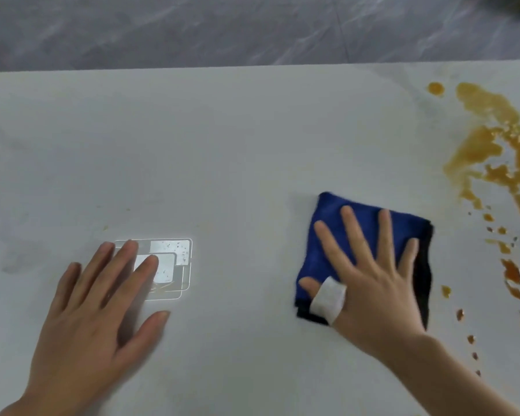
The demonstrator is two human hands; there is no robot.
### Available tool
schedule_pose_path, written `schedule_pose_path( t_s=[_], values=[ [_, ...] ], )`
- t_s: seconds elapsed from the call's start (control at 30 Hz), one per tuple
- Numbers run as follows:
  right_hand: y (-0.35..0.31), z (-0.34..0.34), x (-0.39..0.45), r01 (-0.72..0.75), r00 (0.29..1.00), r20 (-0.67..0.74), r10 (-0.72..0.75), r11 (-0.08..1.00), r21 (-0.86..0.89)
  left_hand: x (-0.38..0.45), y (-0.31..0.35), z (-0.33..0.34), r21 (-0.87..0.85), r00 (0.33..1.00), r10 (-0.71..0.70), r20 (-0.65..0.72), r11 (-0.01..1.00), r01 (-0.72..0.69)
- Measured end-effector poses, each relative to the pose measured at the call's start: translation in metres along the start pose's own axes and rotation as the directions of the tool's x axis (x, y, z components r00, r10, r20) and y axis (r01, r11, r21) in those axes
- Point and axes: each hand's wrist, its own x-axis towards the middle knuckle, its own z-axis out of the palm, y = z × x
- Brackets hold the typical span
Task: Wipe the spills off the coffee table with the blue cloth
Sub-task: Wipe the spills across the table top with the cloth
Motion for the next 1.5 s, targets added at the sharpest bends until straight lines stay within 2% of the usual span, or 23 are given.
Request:
schedule_pose_path(
  t_s=[0.13, 0.2, 0.3, 0.43, 0.5, 0.6, 0.7, 0.8, 0.87, 0.97, 1.1, 1.17, 1.27, 1.4, 1.5],
  values=[
    [-0.002, -0.002, 0.028, 0.096, 0.994, -0.040, -0.098, 0.994, -0.050, -0.002, 0.002, -0.001, -0.016, 1.000, -0.023, -0.003, 1.000, 0.023],
    [0.015, -0.007, 0.050, 0.041, 0.995, -0.085, -0.042, 0.999, -0.024, -0.003, 0.003, -0.001, -0.018, 1.000, -0.029, 0.001, 0.999, 0.029],
    [0.045, -0.016, 0.062, -0.116, 0.991, -0.072, 0.116, 0.993, 0.002, -0.002, 0.004, -0.001, -0.010, 1.000, -0.029, -0.009, 1.000, 0.029],
    [0.048, -0.005, 0.010, -0.214, 0.976, -0.035, 0.216, 0.975, 0.053, -0.003, 0.001, -0.001, 0.003, 0.999, -0.036, -0.006, 0.999, 0.036],
    [0.029, 0.010, -0.028, -0.158, 0.986, -0.052, 0.160, 0.987, 0.036, -0.003, 0.000, -0.001, 0.017, 0.999, -0.033, -0.005, 0.999, 0.033],
    [-0.009, 0.024, -0.062, 0.002, 0.999, -0.053, 0.000, 1.000, 0.023, -0.002, -0.001, 0.000, 0.023, 1.000, -0.023, -0.001, 0.999, 0.023],
    [-0.037, 0.028, -0.056, 0.141, 0.986, -0.084, -0.143, 0.990, -0.024, -0.003, -0.003, 0.002, 0.018, 1.000, -0.026, 0.002, 0.999, 0.026],
    [-0.036, 0.021, -0.024, 0.172, 0.976, -0.134, -0.171, 0.985, -0.006, -0.004, -0.005, 0.002, 0.022, 1.000, -0.018, -0.008, 1.000, 0.018],
    [-0.023, 0.013, -0.003, 0.130, 0.983, -0.128, -0.133, 0.991, -0.033, -0.003, -0.005, 0.003, 0.020, 1.000, -0.022, -0.020, 1.000, 0.022],
    [0.008, 0.009, 0.004, -0.026, 0.993, -0.117, 0.023, 0.999, -0.027, -0.003, -0.004, 0.004, 0.025, 0.999, -0.019, -0.033, 0.999, 0.020],
    [0.023, 0.019, -0.046, -0.155, 0.983, -0.097, 0.156, 0.988, 0.022, -0.003, -0.006, 0.003, 0.040, 0.999, 0.004, -0.049, 0.999, -0.003],
    [0.007, 0.029, -0.083, -0.112, 0.989, -0.093, 0.117, 0.993, 0.047, -0.003, -0.003, 0.003, 0.028, 0.998, 0.004, -0.060, 1.000, -0.002],
    [-0.032, 0.040, -0.113, 0.027, 0.998, -0.066, -0.024, 0.998, 0.051, -0.003, -0.002, 0.003, 0.026, 0.998, 0.008, -0.058, 1.000, -0.007],
    [-0.055, 0.043, -0.098, 0.154, 0.983, -0.105, -0.150, 0.988, 0.029, -0.004, -0.004, 0.003, 0.037, 0.999, 0.006, -0.051, 0.999, -0.004],
    [-0.039, 0.034, -0.068, 0.144, 0.979, -0.152, -0.139, 0.989, 0.020, -0.004, -0.005, 0.003, 0.032, 0.998, 0.004, -0.056, 0.999, -0.002]
  ],
)
